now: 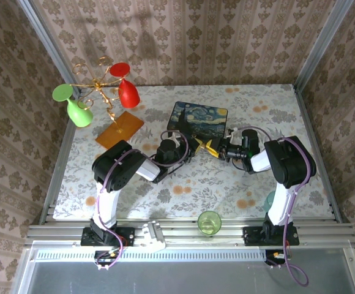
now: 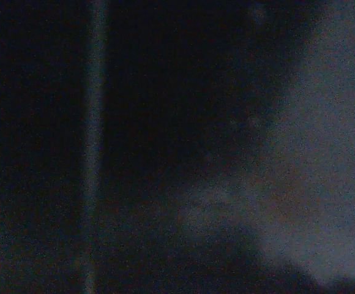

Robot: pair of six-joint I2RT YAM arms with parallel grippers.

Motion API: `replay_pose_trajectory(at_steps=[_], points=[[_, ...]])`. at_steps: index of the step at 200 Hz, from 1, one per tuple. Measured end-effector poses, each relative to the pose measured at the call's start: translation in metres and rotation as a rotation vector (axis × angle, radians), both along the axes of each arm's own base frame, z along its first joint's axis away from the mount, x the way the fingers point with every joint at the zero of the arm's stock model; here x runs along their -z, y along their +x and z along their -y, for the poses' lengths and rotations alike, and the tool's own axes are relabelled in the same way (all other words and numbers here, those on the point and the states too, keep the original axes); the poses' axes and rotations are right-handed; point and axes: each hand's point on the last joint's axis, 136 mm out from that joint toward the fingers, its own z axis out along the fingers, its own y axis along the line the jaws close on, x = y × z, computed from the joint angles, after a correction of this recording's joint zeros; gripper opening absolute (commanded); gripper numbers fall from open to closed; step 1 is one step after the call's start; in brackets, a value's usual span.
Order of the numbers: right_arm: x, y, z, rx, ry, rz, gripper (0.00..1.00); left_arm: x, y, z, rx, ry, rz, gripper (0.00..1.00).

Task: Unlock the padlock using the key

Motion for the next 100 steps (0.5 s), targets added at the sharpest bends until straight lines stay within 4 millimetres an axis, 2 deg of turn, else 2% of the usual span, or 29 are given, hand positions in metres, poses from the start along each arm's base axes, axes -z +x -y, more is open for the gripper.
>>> replay_pose_trajectory(at_steps=[23,46,66,89,100], points=[[-0.002,-0.004,0.004,0.015,0.024,0.003,0.4,-0.003,-0.004,0.003,0.028,-0.008,0.007,0.0],[-0.005,-0.007,0.005,0.014,0.042,0.012,0.3,-0.004,-0.006,0.004,0.044,-0.012,0.012,0.0],[-0.007,-0.008,0.005,0.014,0.048,0.023,0.26,-0.002,-0.007,0.005,0.051,-0.015,0.015,0.0],[-0.004,-0.012,0.006,0.015,0.047,0.013,0.27,0.002,-0.01,0.006,0.065,-0.009,0.011,0.0],[-0.003,-0.013,0.006,0.016,0.045,0.008,0.32,0.003,-0.011,0.006,0.071,-0.009,0.01,0.0]])
